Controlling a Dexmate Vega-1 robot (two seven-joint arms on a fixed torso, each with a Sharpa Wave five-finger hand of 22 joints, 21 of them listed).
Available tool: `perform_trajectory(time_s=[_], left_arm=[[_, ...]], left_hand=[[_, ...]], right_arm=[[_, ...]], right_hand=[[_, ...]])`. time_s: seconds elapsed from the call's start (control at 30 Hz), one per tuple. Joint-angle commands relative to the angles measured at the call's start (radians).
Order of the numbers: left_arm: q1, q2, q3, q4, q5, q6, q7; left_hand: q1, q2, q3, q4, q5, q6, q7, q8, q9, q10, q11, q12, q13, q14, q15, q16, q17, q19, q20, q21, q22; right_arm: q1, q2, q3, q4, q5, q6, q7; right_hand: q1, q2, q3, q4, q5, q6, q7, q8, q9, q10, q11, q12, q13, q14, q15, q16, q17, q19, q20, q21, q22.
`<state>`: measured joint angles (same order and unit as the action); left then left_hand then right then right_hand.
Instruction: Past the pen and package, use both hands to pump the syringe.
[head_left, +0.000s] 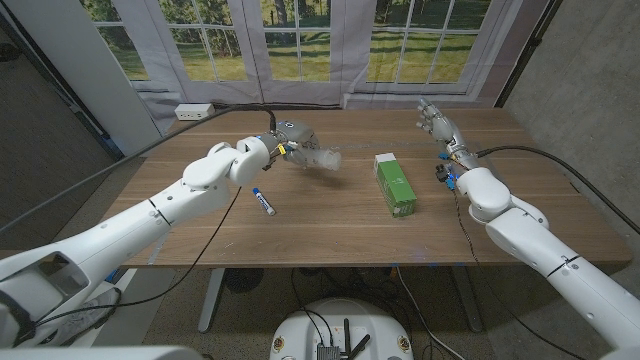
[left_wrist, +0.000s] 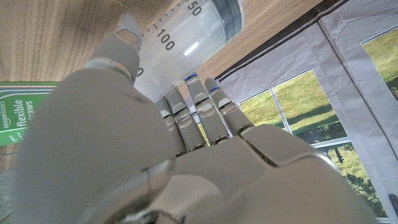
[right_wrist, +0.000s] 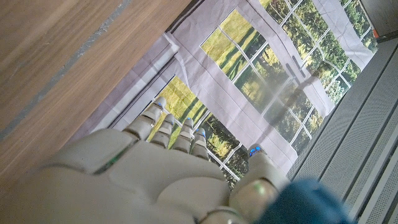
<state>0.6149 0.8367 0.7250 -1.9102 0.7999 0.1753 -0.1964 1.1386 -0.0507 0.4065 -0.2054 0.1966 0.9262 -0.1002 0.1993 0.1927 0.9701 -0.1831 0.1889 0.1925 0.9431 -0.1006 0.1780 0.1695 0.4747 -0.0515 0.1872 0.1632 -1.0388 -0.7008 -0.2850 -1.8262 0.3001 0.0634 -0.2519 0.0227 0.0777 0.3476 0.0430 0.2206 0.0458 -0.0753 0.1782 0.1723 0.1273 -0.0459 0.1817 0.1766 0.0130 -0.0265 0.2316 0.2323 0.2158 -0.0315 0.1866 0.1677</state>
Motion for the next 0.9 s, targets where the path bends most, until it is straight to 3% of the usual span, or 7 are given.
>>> perform_trajectory(time_s=[0.03,0.5,0.9], left_arm=[[0.005,-0.027,0.018,0.037,0.081,-0.017,0.003],[0.019,-0.079,0.051,0.082,0.149,0.003,0.056],[0.021,-0.111,0.083,0.127,0.171,0.011,0.078]], left_hand=[[-0.041,0.131,0.041,0.031,0.003,0.032,-0.017,0.004,0.005,0.022,-0.026,0.004,0.002,0.025,-0.140,0.002,0.004,-0.004,-0.139,-0.005,0.002],[-0.049,0.131,0.043,0.034,0.003,0.027,-0.018,0.004,0.004,0.015,-0.027,0.003,0.001,0.014,-0.140,-0.001,0.003,-0.007,-0.138,-0.005,0.002],[-0.053,0.127,0.045,0.033,0.002,0.022,-0.024,0.003,0.004,0.004,-0.026,0.001,0.001,0.000,-0.141,-0.003,0.003,-0.009,-0.138,-0.005,0.002]], right_arm=[[0.008,0.027,0.010,0.065,0.101,0.058,0.027],[0.000,0.038,0.008,0.096,0.114,0.101,0.004],[0.001,0.052,0.015,0.152,0.201,0.141,0.062]], right_hand=[[-0.007,0.026,0.000,0.012,0.003,0.003,0.019,0.005,0.000,0.011,0.003,0.007,0.003,-0.005,-0.009,-0.001,0.001,0.002,-0.010,-0.003,-0.001],[-0.010,0.026,-0.002,0.020,0.004,0.018,0.024,0.010,0.000,0.023,0.007,0.010,0.003,-0.005,-0.008,-0.004,0.000,0.001,-0.014,-0.002,-0.001],[-0.012,0.022,-0.005,0.025,0.004,0.028,0.027,0.012,0.000,0.032,0.016,0.012,0.003,-0.006,-0.006,-0.005,0.001,0.001,-0.012,-0.002,-0.001]])
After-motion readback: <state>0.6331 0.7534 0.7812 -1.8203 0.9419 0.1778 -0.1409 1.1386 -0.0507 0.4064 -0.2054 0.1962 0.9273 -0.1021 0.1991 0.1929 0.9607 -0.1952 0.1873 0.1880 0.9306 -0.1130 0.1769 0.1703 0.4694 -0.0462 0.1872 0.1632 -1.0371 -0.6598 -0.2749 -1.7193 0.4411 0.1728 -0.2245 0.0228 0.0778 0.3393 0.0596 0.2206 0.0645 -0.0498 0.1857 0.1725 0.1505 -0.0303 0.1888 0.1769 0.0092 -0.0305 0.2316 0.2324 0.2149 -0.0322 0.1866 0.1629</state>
